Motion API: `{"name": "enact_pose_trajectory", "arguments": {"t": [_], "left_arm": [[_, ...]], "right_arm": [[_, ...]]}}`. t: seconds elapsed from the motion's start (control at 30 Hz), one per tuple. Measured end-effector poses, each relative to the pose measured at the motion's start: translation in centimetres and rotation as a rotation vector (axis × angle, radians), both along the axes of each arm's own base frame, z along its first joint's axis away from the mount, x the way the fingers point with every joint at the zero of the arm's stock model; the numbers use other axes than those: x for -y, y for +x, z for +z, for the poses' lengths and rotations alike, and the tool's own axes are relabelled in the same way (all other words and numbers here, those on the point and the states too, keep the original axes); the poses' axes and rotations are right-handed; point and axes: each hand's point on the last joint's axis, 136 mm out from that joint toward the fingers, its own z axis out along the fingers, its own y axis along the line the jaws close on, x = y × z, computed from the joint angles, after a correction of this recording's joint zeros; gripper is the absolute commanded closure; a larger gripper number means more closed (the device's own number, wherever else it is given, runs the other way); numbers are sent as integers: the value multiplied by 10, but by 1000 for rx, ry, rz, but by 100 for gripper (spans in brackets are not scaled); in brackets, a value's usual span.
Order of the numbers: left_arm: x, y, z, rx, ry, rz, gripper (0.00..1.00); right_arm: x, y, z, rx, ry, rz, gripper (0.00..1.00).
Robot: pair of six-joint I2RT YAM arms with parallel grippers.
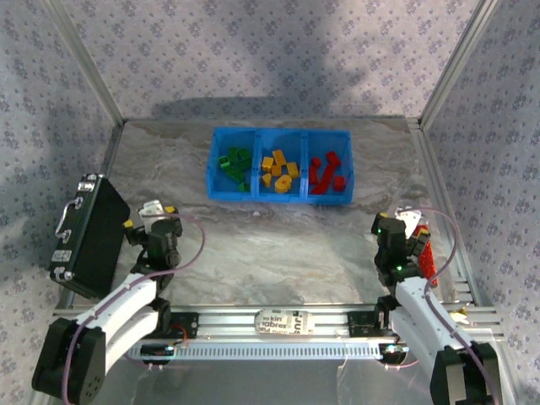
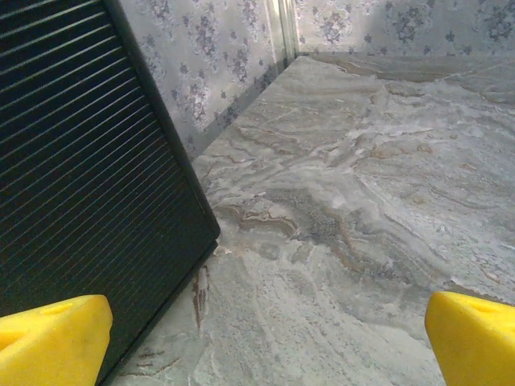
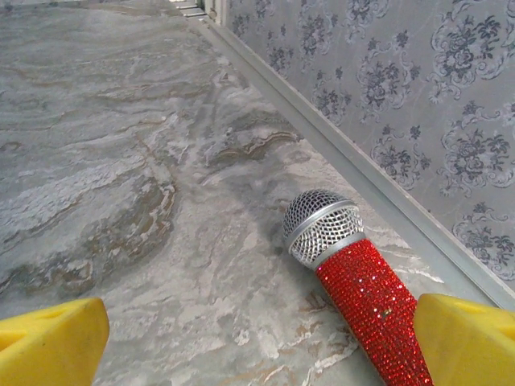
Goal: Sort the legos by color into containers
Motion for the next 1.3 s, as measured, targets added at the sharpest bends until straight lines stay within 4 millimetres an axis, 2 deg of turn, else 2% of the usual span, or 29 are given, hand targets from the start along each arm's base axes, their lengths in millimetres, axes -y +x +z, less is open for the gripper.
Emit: {"name": "enact_pose_trajectory", "arguments": {"t": [0.27, 0.43, 0.67, 0.87, 0.97, 1.1, 1.17, 1.3], "left_arm": [[0, 9, -16, -35, -29, -19, 0], [5, 21, -26, -68, -33, -45, 0], [14, 46, -20, -46, -33, -73, 0], [17, 55, -23, -44, -24, -84, 0], [17, 58, -16, -16, -30, -84, 0], [15, 54, -8, 45, -43, -81, 0], [8, 46, -8, 70, -50, -65, 0], [-2, 34, -12, 100, -63, -48, 0]], "right_arm": [[5, 12, -17, -40, -4, -25, 1], [7, 21, -18, -21, -1, -37, 1], [9, 37, -13, 19, 8, -44, 1], [11, 47, -13, 44, 13, -51, 1], [12, 53, -14, 53, 14, -57, 1], [17, 63, -14, 88, 2, -65, 1], [18, 65, -22, 61, -1, -68, 1], [12, 72, -16, 77, -19, -42, 1]]}}
